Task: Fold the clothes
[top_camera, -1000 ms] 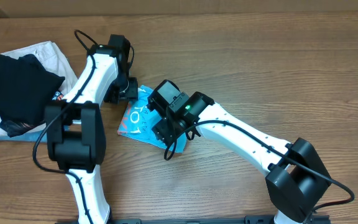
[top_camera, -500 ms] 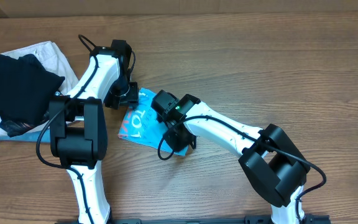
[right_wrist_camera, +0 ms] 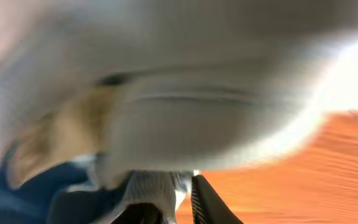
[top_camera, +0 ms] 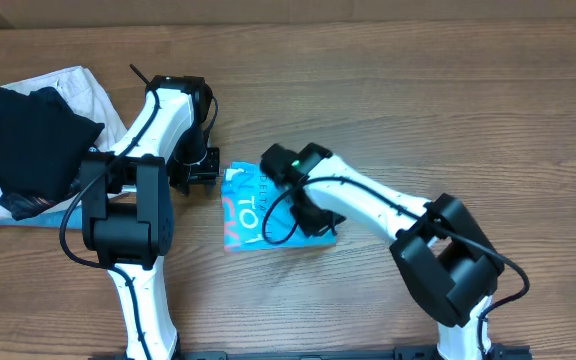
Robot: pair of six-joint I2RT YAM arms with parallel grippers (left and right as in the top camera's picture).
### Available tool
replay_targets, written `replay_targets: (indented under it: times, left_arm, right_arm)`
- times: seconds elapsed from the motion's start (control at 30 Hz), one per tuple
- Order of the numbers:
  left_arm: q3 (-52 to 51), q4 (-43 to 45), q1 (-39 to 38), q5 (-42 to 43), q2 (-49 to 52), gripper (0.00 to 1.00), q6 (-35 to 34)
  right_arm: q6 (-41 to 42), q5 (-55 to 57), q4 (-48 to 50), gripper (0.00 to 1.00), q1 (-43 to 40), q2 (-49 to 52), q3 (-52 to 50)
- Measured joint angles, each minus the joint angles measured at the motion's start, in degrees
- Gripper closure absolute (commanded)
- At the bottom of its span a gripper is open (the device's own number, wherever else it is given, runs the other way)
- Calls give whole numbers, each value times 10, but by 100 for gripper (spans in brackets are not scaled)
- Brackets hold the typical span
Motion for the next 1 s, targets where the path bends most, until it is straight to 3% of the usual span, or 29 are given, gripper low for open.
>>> replay_targets:
  times: [0.1, 0.23, 0.27, 0.33, 0.43, 0.53, 0.73, 0.87, 0.9, 0.93, 1.0]
  left_arm:
    - [4, 15, 0, 11, 0, 61, 0]
    - [87, 41, -1, 47, 2, 55, 4]
    - [112, 57, -5, 59, 2, 54, 11]
    - [135, 69, -12, 70, 2, 52, 22]
    - [141, 71, -20, 90, 2, 53, 42]
    - [141, 67, -29, 107, 2, 53, 59]
    - [141, 63, -57, 176, 2, 47, 152]
    - [141, 82, -64, 217, 2, 36, 202]
    - [141, 97, -65, 238, 2, 23, 222]
    - [141, 112, -65, 247, 2, 18, 238]
    - [141, 135, -65, 257, 2, 14, 254]
  right_arm:
    - [5, 53, 33, 70, -39, 0, 0]
    - [5, 98, 91, 70, -103, 0, 0]
    - [5, 101, 97, 60, -116, 0, 0]
    - [8, 104, 111, 51, -134, 0, 0]
    - [7, 104, 136, 50, -149, 0, 0]
    - [10, 103, 117, 52, -154, 0, 0]
    - [68, 85, 93, 41, -165, -24, 0]
    - [80, 40, 88, 40, -176, -89, 0]
    - [81, 20, 81, 40, -179, -110, 0]
    - [83, 12, 75, 40, -179, -115, 0]
    - [84, -2, 59, 39, -179, -116, 0]
